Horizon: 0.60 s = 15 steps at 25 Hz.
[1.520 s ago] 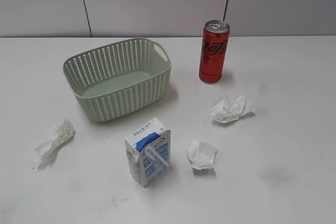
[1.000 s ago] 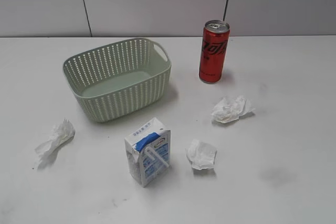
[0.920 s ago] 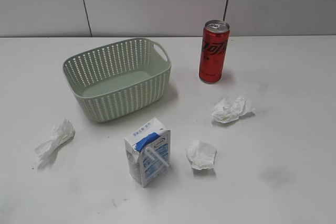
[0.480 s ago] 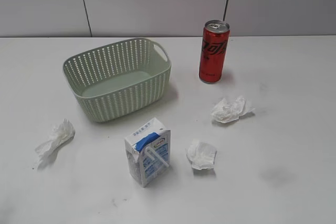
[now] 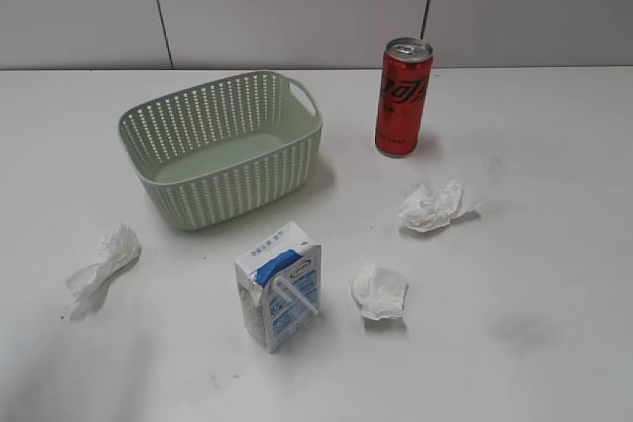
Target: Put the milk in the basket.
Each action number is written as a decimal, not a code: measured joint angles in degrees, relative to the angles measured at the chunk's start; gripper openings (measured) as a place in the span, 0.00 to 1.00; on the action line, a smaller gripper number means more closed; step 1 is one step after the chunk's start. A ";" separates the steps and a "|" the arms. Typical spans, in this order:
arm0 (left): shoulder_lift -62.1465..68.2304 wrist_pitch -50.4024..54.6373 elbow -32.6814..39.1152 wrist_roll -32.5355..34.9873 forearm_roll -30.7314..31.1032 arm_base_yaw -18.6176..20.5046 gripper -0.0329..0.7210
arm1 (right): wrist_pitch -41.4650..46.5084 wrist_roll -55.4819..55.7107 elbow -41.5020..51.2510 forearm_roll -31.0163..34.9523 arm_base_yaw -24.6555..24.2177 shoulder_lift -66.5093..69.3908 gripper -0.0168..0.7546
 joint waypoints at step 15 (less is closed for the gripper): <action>28.93 2.49 -11.22 -2.11 4.51 -33.02 0.85 | 0.00 -0.07 0.00 0.00 0.00 0.00 0.78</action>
